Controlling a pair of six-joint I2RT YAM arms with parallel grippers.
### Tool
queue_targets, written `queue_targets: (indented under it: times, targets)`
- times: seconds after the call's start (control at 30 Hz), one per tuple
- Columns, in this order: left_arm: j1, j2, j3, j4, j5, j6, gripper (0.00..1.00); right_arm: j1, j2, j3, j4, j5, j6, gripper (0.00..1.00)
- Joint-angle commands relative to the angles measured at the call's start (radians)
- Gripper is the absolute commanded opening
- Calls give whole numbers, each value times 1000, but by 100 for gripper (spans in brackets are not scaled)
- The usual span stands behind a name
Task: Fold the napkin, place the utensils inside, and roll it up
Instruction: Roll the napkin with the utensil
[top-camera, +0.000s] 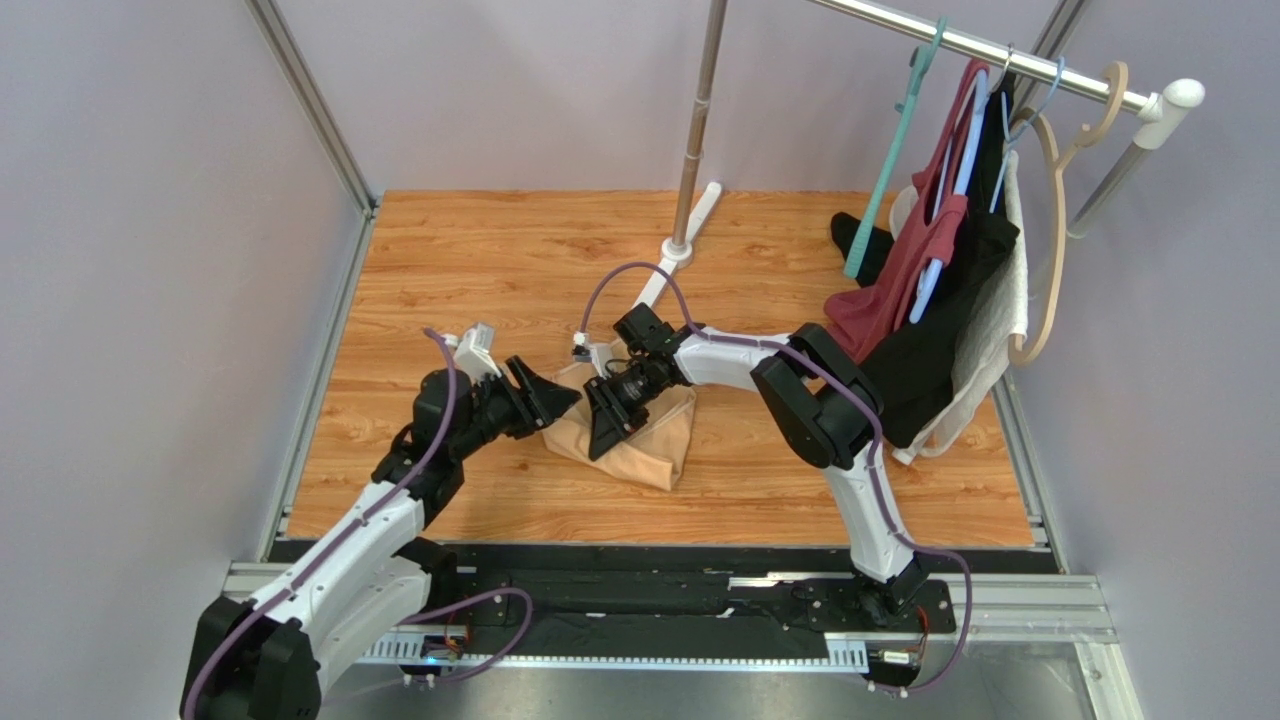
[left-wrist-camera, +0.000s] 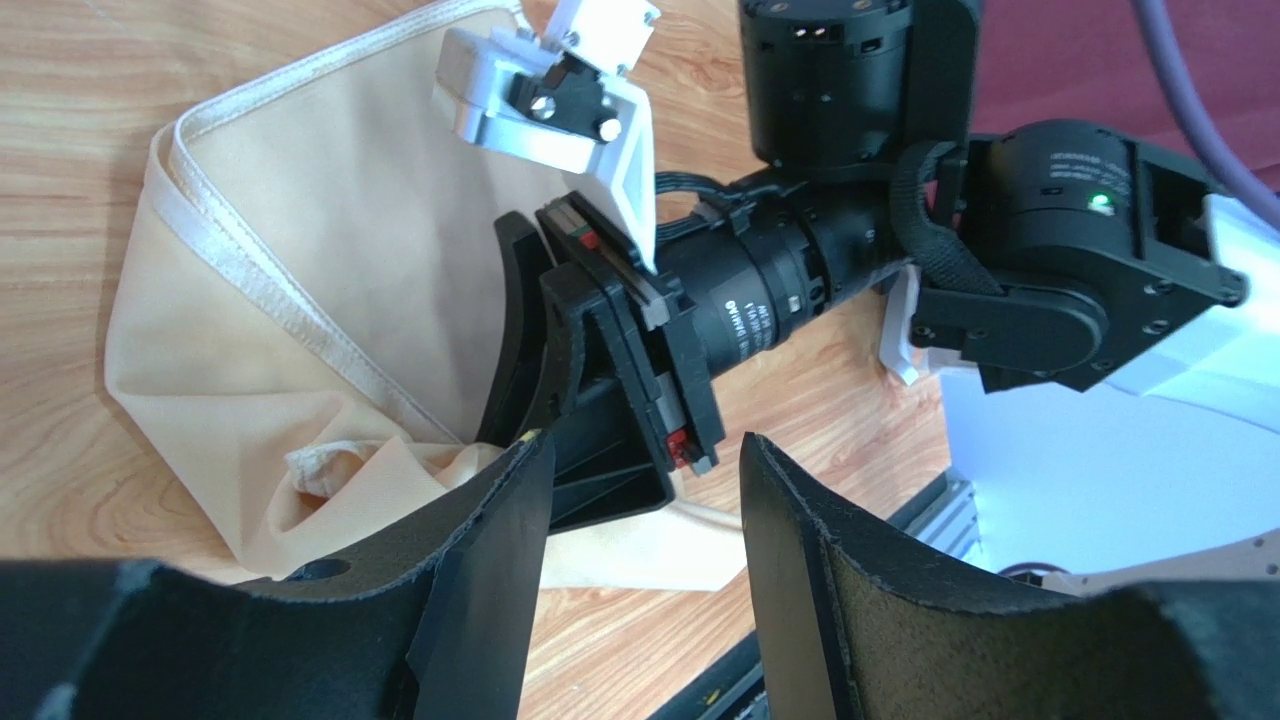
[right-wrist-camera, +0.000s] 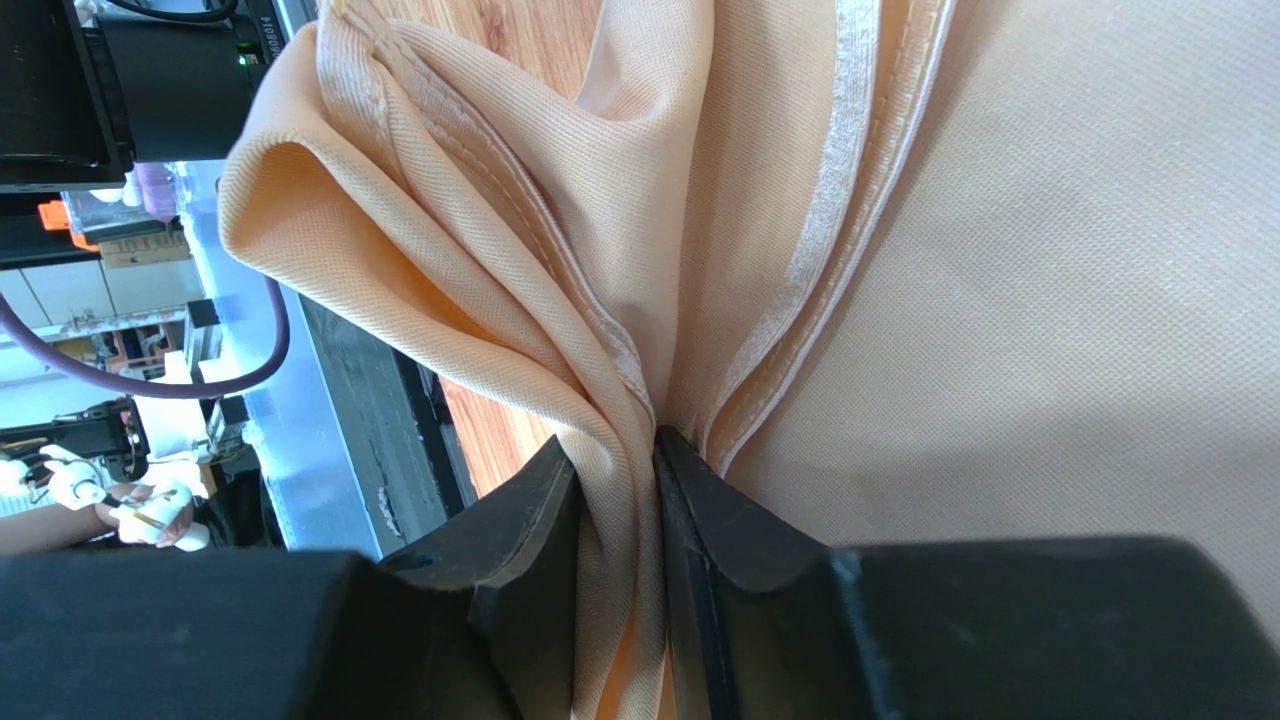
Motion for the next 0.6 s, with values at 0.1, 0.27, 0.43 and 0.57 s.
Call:
queue_targets:
  times: [0.1,0.27,0.43,0.57]
  targets:
    - [-7,121,-39,82,-2,-4,58,1,88,-53,-86,218,-30,28]
    - [-7,193,-15,139,-12,10,58,1,88,-62,-72,215,-18,28]
    - [-8,256,-22,179,-8,1,58,-1,84,-67,-65,216,-15,28]
    - [-8,297,-59,217,-31,1,58,1,85,-67,-66,218,-15,28]
